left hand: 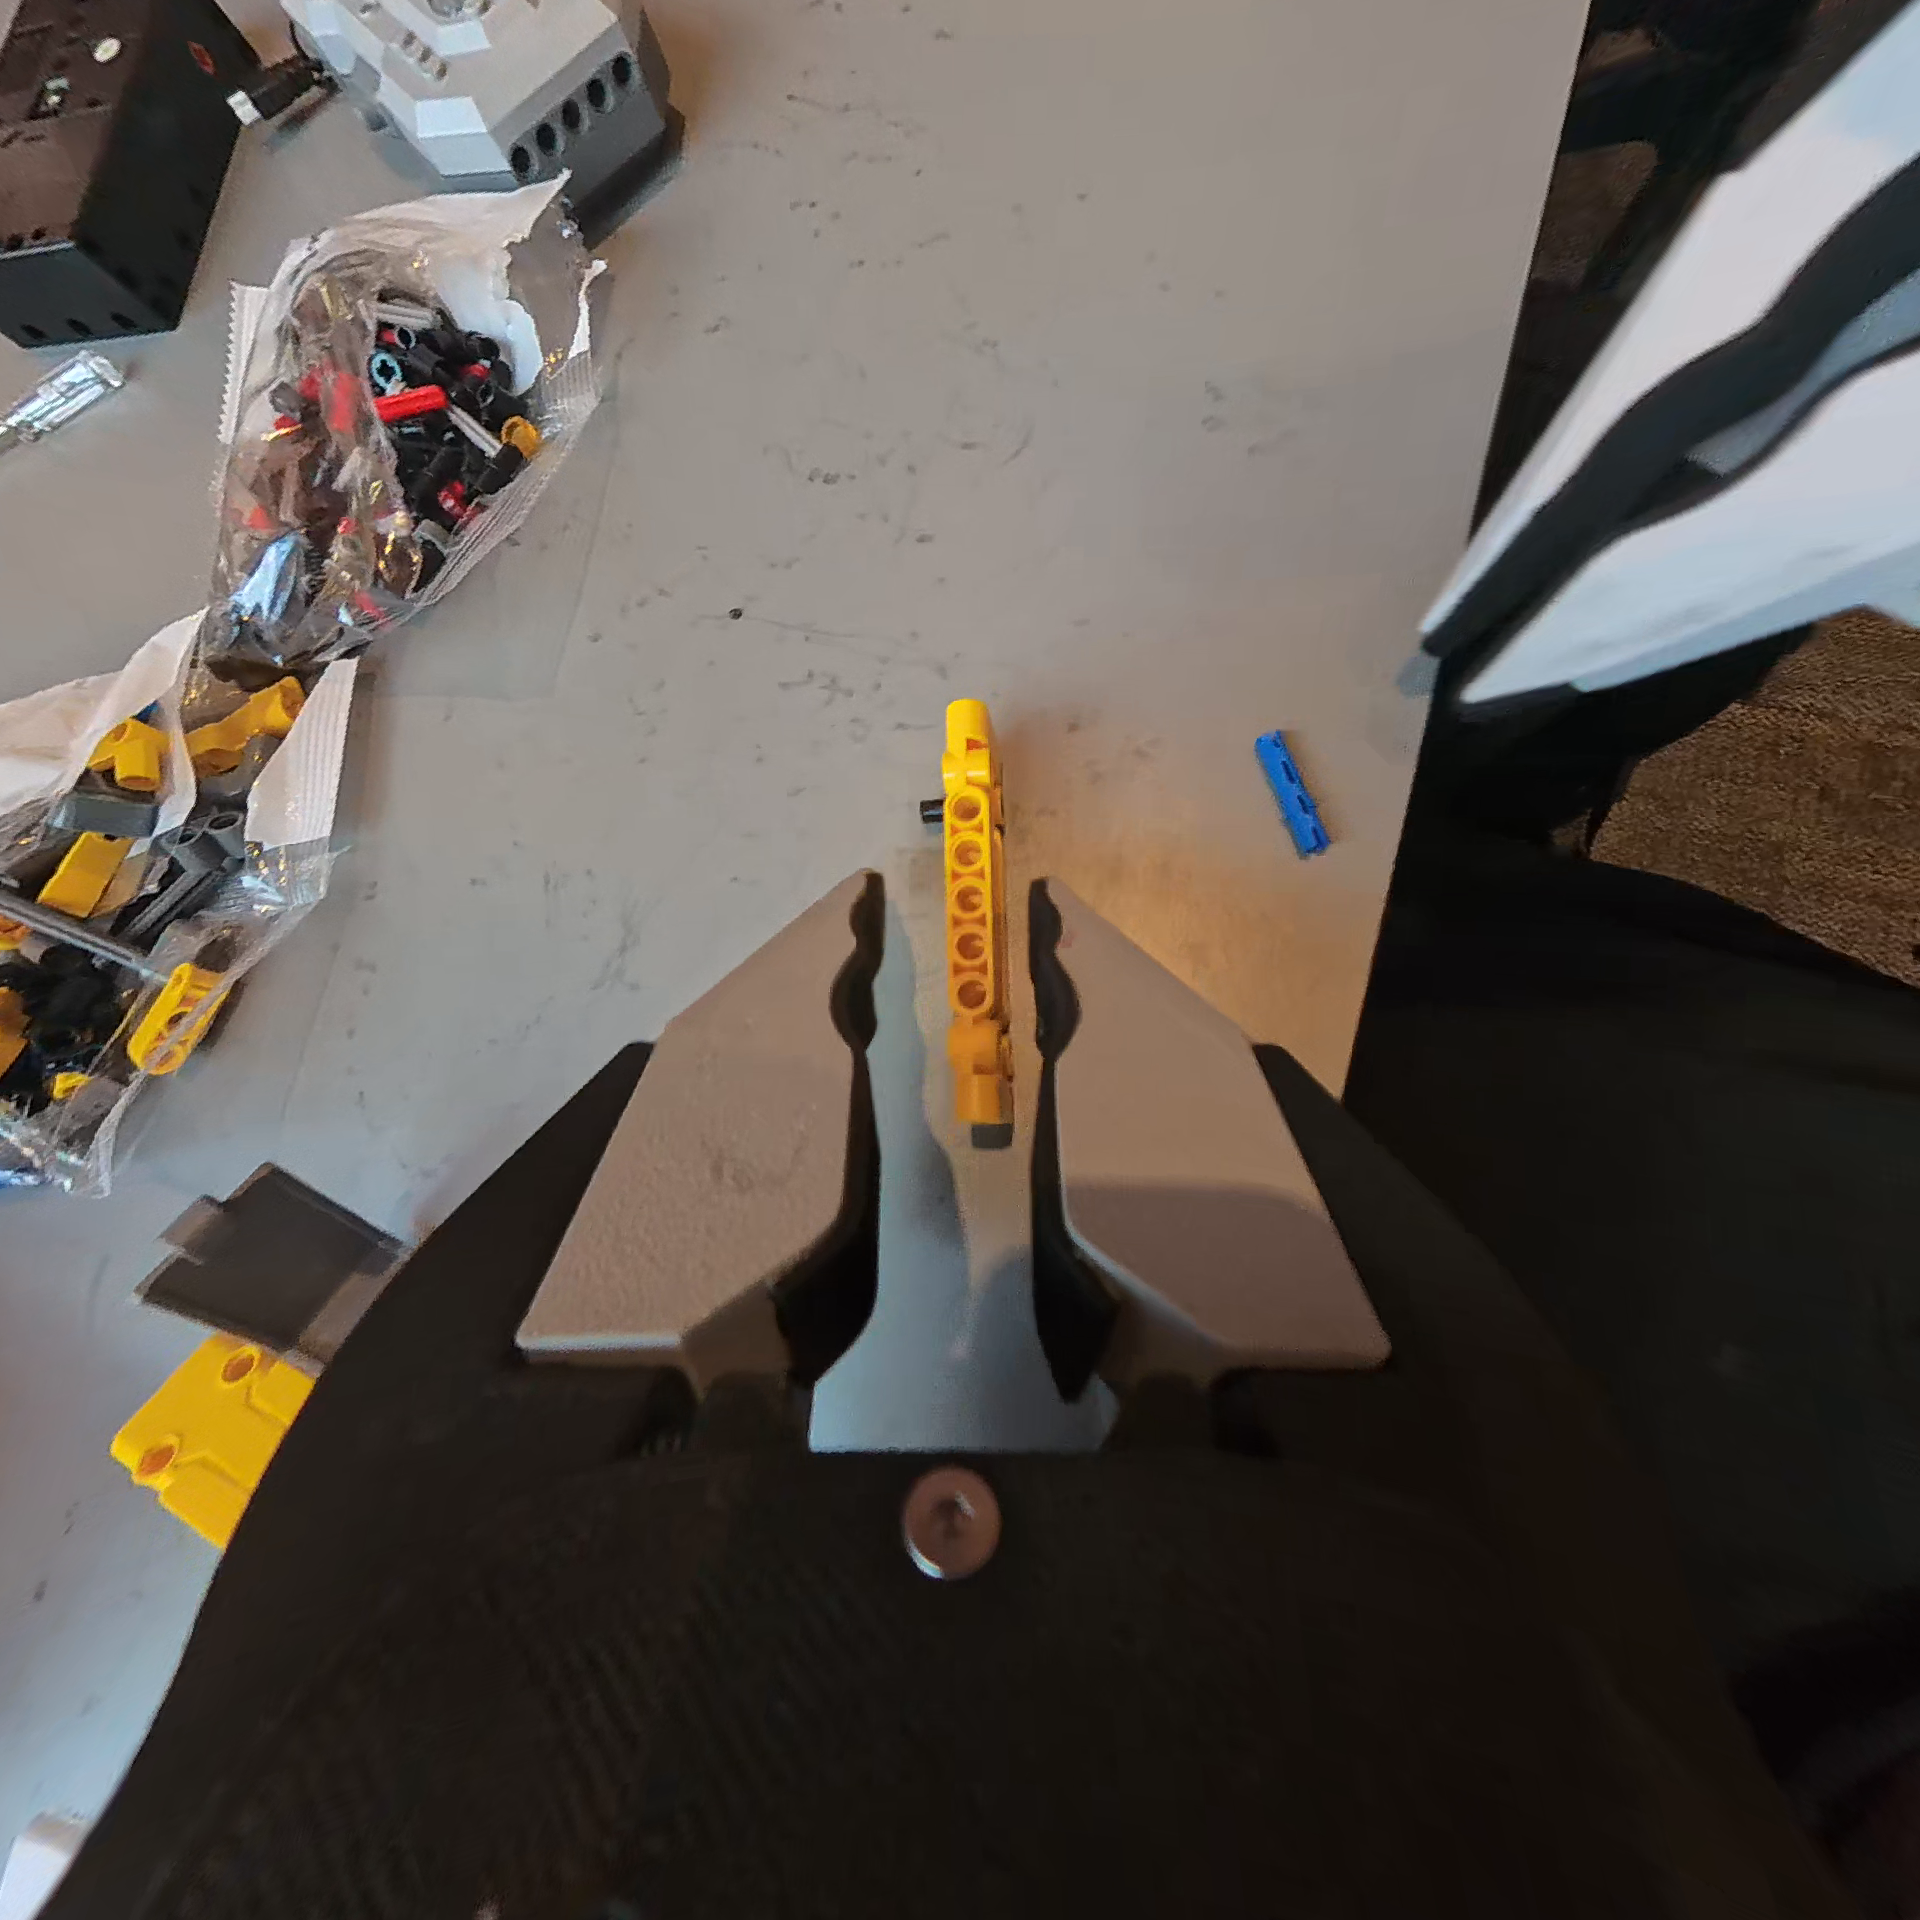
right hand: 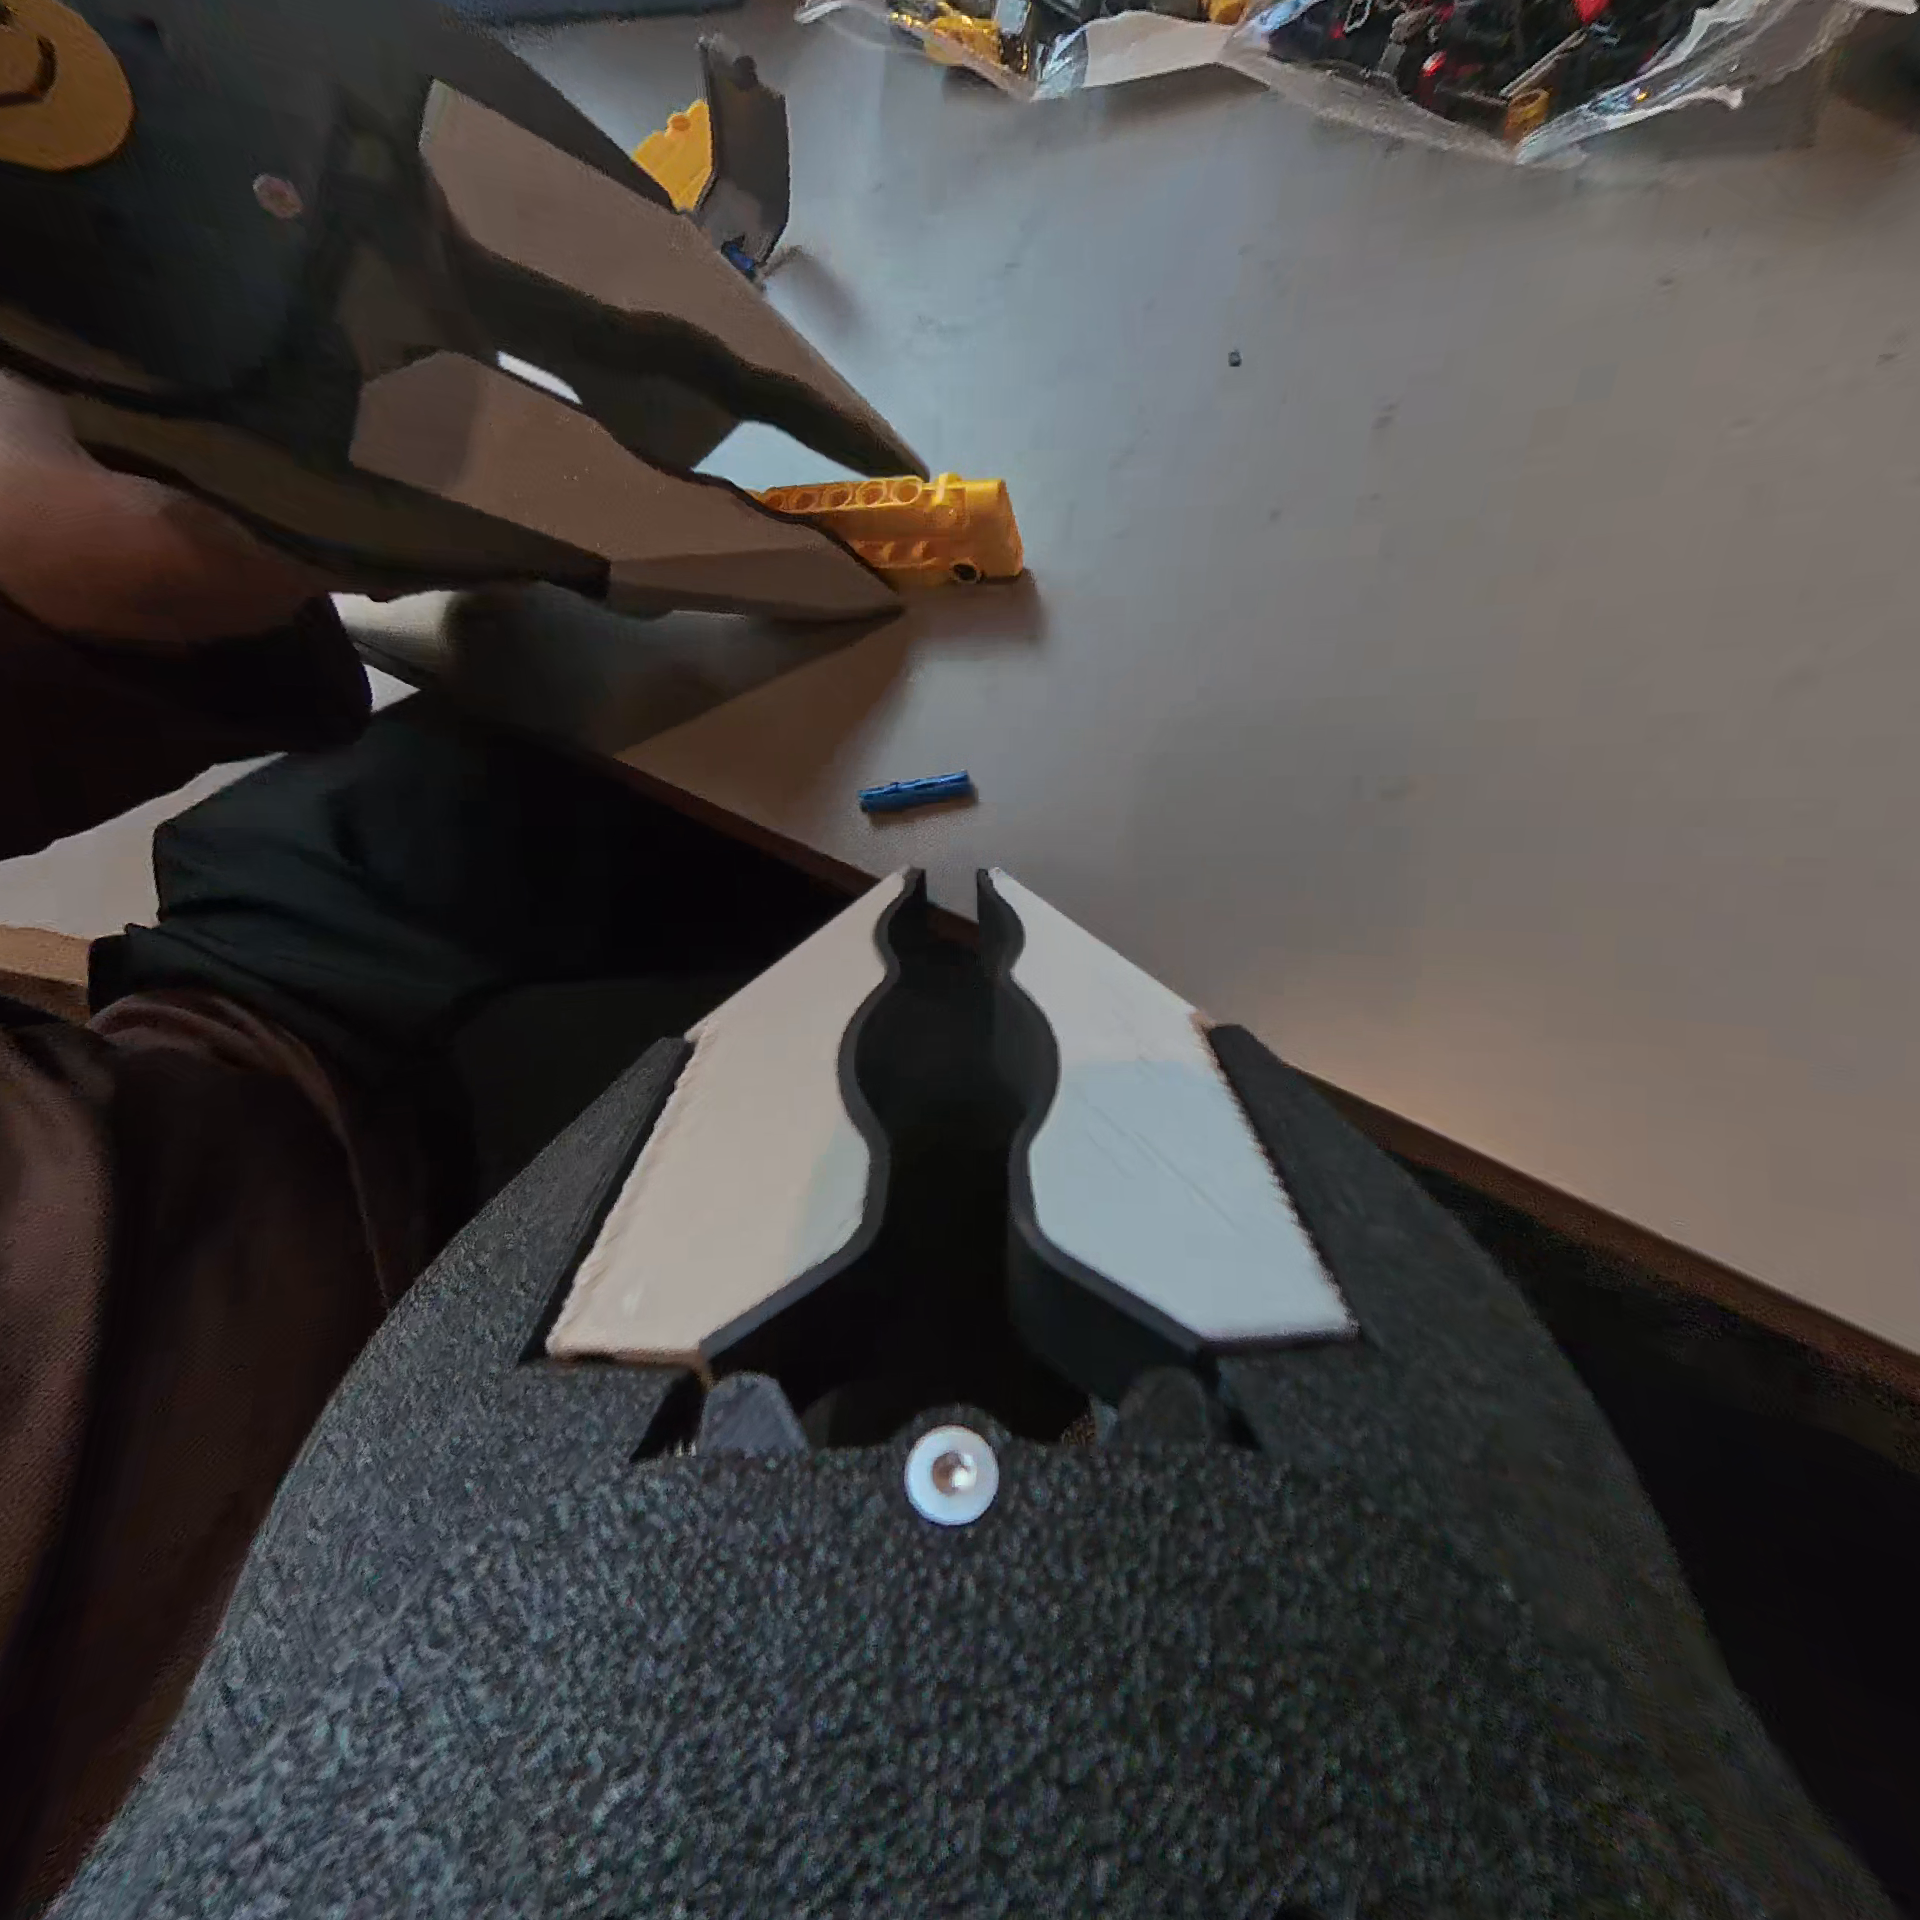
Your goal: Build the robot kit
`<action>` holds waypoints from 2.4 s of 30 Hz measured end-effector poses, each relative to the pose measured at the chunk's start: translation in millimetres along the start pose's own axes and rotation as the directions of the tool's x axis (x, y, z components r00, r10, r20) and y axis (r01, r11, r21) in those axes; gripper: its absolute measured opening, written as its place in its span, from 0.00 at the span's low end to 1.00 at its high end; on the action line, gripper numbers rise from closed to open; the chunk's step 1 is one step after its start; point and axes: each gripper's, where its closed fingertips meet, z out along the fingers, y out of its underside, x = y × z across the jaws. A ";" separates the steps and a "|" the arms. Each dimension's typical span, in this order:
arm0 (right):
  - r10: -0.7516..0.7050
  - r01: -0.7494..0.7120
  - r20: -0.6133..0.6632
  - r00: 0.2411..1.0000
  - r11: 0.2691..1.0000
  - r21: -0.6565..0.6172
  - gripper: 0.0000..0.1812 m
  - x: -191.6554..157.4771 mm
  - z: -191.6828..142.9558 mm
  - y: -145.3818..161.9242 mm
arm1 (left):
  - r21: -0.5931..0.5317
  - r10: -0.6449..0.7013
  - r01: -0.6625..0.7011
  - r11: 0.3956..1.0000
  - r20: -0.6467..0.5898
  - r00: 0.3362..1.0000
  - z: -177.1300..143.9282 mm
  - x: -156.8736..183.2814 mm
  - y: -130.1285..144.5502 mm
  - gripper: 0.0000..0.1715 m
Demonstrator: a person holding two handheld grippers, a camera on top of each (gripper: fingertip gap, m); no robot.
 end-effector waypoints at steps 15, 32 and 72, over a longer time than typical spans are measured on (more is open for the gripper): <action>-0.157 0.157 0.011 0.988 0.986 -0.056 0.12 -17.0 34.8 -11.0 | 0.036 -0.091 0.096 0.995 -0.119 0.989 -48.7 28.4 20.6 0.13; -0.219 0.217 -0.034 0.975 0.975 -0.051 0.08 -11.7 32.1 -8.2 | 0.006 -0.110 0.113 0.994 -0.163 0.980 -37.1 39.7 30.8 0.11; -0.034 0.007 0.272 0.962 0.995 0.098 0.03 -46.2 4.9 -29.2 | 0.086 0.683 -0.762 0.642 0.388 0.619 -39.3 52.2 -23.6 0.01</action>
